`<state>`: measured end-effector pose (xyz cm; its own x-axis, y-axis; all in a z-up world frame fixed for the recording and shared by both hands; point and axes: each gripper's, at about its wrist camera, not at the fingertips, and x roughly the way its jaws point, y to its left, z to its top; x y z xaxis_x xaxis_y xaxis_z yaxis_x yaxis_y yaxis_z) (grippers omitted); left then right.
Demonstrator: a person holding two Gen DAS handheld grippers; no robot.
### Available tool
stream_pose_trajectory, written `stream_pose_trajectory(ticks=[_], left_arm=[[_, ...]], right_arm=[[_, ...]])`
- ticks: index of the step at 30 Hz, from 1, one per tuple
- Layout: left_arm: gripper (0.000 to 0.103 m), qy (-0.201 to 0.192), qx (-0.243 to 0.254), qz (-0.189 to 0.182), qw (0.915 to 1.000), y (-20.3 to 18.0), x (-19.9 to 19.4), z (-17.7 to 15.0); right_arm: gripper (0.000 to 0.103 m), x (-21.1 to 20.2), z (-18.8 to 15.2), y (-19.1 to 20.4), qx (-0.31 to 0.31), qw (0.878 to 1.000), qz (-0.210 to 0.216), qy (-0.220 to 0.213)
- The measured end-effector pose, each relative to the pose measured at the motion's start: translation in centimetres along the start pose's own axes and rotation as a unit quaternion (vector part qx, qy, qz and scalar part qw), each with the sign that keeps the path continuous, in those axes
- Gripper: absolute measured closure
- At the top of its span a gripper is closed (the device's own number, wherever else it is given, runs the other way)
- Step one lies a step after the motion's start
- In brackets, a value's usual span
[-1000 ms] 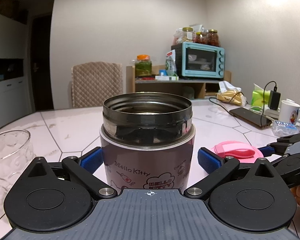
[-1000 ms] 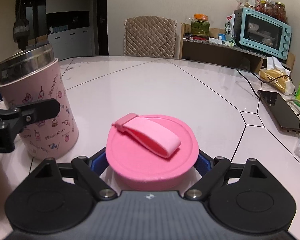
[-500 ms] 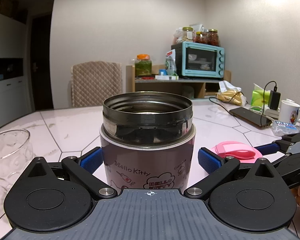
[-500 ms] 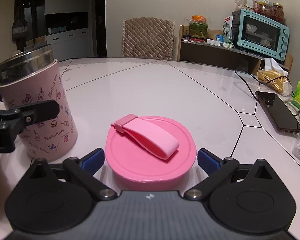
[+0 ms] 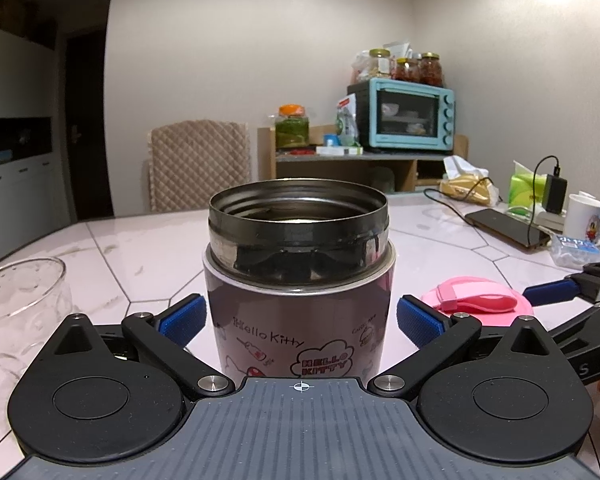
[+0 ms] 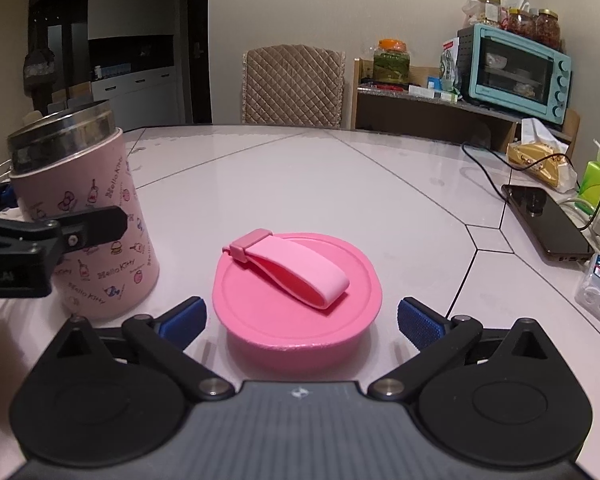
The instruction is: Unscrew bottle cap and pour
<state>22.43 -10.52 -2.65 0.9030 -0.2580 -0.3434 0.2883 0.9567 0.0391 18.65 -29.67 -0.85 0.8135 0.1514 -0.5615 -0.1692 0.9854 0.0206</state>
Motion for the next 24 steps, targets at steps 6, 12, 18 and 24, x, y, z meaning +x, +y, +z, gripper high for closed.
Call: stream_pose_trajectory(ticks=[6,12,18,24], left_arm=[[0.0,0.009,0.011,0.006,0.9999,-0.3,-0.1,-0.1],[0.0,0.015,0.01,0.014,0.9997,-0.5,-1.3,-0.6],[0.0,0.02,0.007,0.022,0.9995,-0.6,-2.6,-1.1],[0.0,0.024,0.001,0.026,0.9994,-1.0,-4.2,-1.6]], right_arm=[[0.0,-1.3,-0.6,-0.1,0.005,1.0,0.001,-0.013],[0.0,-2.5,-1.1,-0.4,0.012,1.0,-0.001,-0.021],[0.0,-3.8,-1.7,-0.4,0.017,0.999,0.0,-0.03],[0.0,-5.5,-2.5,-0.1,0.022,0.999,0.008,-0.042]])
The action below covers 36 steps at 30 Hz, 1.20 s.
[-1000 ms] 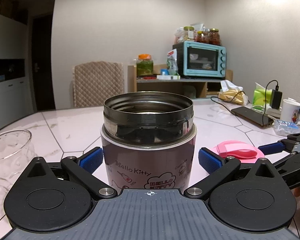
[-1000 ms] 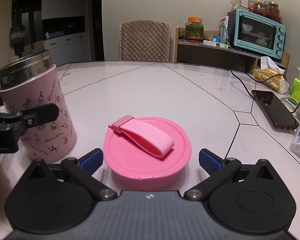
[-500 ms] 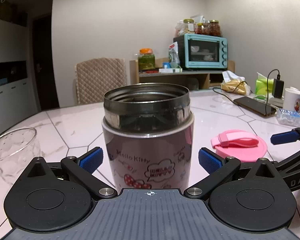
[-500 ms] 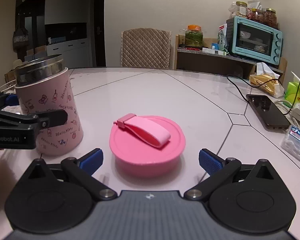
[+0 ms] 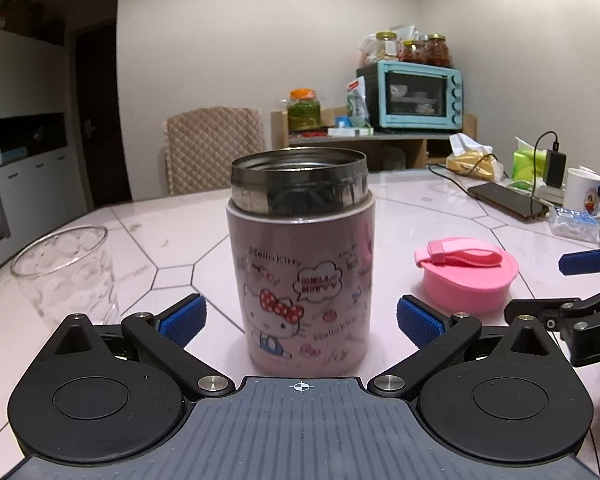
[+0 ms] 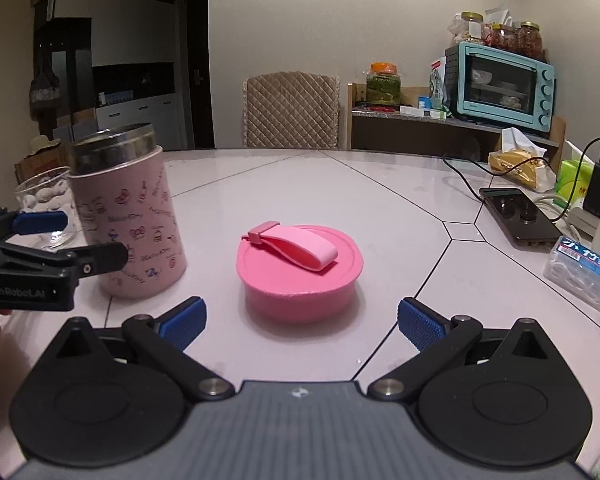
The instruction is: Unscrew bottle cap and pour
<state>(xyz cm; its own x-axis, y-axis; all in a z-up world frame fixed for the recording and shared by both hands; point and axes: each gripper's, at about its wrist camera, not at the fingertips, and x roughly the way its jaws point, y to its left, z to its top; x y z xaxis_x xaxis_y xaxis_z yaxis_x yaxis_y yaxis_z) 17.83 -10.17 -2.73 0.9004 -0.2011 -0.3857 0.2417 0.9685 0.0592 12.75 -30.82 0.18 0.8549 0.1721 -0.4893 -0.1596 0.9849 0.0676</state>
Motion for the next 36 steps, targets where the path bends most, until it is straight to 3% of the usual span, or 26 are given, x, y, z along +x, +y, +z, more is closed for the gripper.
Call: stream_pose_trajectory(ticks=[36], left_arm=[[0.0,-0.021,-0.018,0.019,0.9994,-3.9,-13.0,-2.4]], right_arm=[[0.0,-12.9,-3.5,2.0,0.01,0.999,-0.001,-0.05]])
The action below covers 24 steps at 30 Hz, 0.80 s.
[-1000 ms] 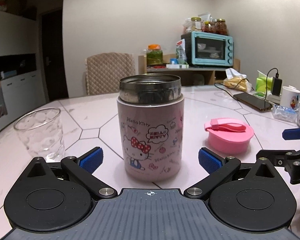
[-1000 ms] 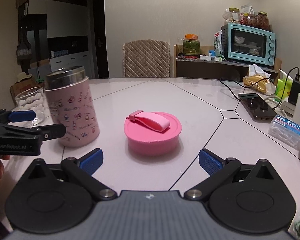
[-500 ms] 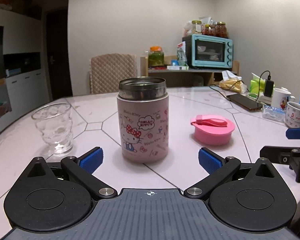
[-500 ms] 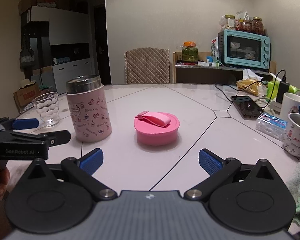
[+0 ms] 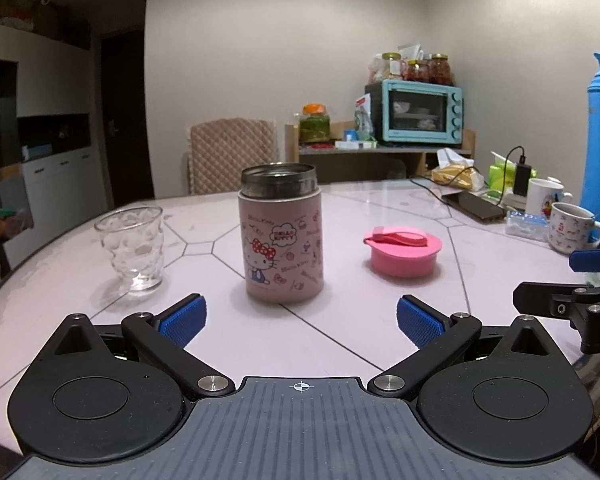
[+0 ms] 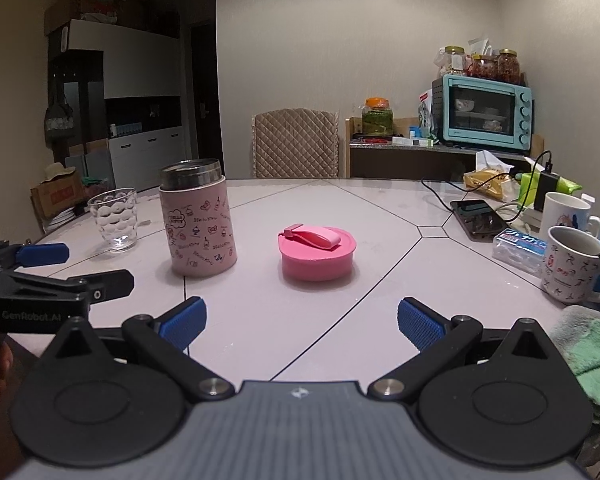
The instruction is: Unscrew bottle cap and pour
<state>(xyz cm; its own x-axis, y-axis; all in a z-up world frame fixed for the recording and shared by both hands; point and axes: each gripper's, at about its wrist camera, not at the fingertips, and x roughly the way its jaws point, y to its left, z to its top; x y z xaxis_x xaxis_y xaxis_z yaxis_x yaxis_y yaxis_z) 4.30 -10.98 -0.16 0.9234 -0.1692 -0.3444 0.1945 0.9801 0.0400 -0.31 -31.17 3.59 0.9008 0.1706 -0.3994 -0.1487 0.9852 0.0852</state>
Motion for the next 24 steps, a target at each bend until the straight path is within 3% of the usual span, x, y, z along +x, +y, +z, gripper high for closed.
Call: stream_pose_trajectory(ticks=[24], left_arm=[[0.0,-0.009,-0.011,-0.005,0.9999,0.0,-2.1,0.7]], right_arm=[[0.0,-1.7,0.0,0.7,0.007,1.0,0.011,-0.004]])
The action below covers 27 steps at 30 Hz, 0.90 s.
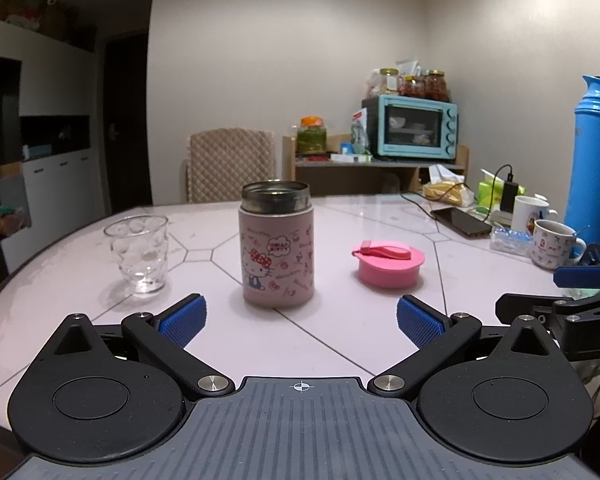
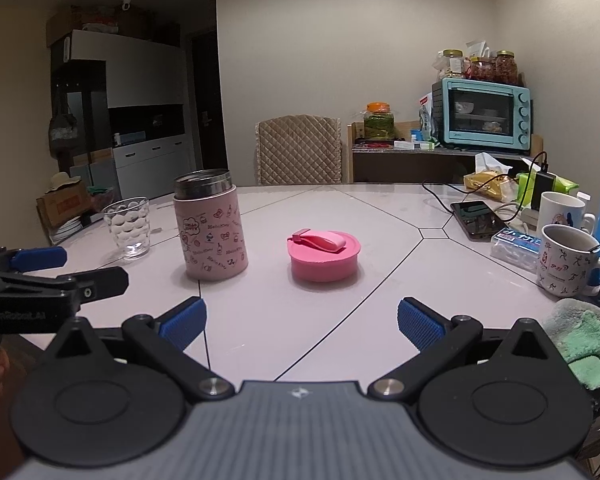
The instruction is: Unscrew bottle cap and pour
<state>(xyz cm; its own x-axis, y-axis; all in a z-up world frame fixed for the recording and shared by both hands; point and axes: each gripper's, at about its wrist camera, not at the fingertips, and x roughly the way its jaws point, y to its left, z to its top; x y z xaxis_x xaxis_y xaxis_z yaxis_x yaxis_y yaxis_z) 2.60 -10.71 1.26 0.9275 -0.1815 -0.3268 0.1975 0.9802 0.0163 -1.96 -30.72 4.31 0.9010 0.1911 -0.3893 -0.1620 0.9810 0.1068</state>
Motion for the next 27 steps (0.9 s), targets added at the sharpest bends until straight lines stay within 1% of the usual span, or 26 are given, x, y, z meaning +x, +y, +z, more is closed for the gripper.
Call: stream_pose_trajectory(ticks=[2,12,27], left_arm=[[0.0,-0.001,-0.001,-0.001,1.0,0.03,-0.16,-0.44],[0.0,-0.003,0.004,-0.001,1.0,-0.03,-0.73,-0.43],[0.0,-0.001,-0.004,-0.001,1.0,0.72,-0.15,-0.33]], right_arm=[[0.0,-0.13,0.02,0.12,0.0,1.0,0.001,-0.001],[0.0,-0.45,-0.01,0.14,-0.001,1.0,0.0,-0.002],[0.0,-0.38,-0.11,0.24,-0.002,1.0,0.003,0.0]])
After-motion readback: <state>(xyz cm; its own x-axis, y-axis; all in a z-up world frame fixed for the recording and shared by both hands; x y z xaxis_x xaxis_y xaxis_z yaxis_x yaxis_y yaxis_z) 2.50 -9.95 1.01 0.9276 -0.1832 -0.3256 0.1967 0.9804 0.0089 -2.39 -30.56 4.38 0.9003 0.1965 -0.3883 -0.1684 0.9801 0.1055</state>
